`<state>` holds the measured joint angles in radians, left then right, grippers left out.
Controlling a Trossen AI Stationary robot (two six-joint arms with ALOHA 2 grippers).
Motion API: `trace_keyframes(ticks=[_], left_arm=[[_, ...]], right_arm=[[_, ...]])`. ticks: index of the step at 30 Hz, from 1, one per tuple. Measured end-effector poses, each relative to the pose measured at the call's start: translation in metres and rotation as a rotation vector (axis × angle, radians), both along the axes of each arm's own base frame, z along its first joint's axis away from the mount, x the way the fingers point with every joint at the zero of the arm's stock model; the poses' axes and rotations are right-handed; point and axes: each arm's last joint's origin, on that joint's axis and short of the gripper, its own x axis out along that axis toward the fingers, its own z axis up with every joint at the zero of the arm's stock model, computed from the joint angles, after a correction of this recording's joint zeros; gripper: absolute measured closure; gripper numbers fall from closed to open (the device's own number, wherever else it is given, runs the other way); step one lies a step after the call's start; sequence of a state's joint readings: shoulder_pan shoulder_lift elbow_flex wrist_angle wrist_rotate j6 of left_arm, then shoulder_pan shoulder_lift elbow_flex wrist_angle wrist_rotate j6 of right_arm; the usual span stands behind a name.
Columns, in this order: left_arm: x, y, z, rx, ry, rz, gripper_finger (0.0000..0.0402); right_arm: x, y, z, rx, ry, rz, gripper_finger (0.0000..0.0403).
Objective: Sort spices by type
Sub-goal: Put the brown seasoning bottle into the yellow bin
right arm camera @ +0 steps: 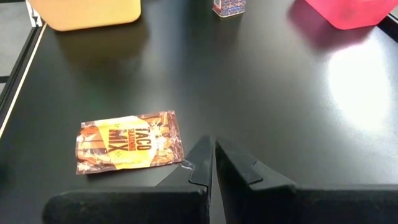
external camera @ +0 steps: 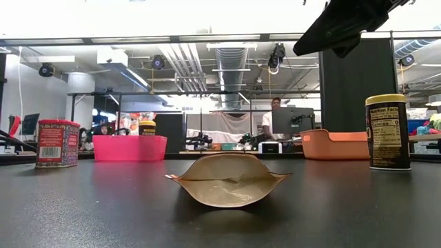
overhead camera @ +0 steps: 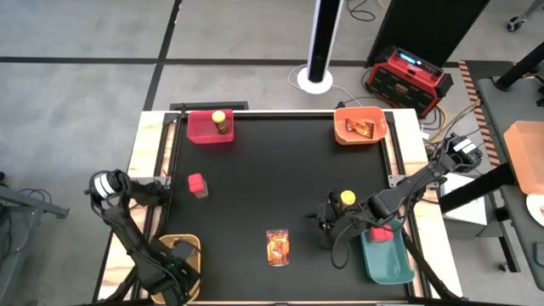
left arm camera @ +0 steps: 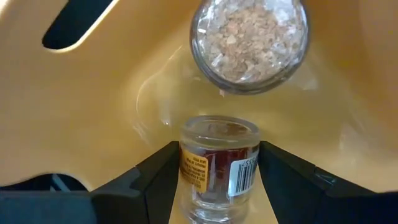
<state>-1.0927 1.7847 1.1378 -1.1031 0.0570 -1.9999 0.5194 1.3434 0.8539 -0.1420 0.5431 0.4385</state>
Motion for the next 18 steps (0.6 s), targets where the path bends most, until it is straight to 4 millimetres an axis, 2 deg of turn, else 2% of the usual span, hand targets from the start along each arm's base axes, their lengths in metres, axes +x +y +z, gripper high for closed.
trace_keyframes(ticks=[10, 18], left_arm=[[0.0004, 0.0003, -0.0004, 0.005, -0.013, -0.057, 0.0204], [0.0005, 0.0010, -0.0003, 0.015, -0.018, -0.086, 0.0235]], right_arm=[[0.0001, -0.0001, 0.0001, -0.002, -0.003, -0.003, 0.0390], [0.0001, -0.0001, 0.0001, -0.003, -0.002, -0.004, 0.0390]])
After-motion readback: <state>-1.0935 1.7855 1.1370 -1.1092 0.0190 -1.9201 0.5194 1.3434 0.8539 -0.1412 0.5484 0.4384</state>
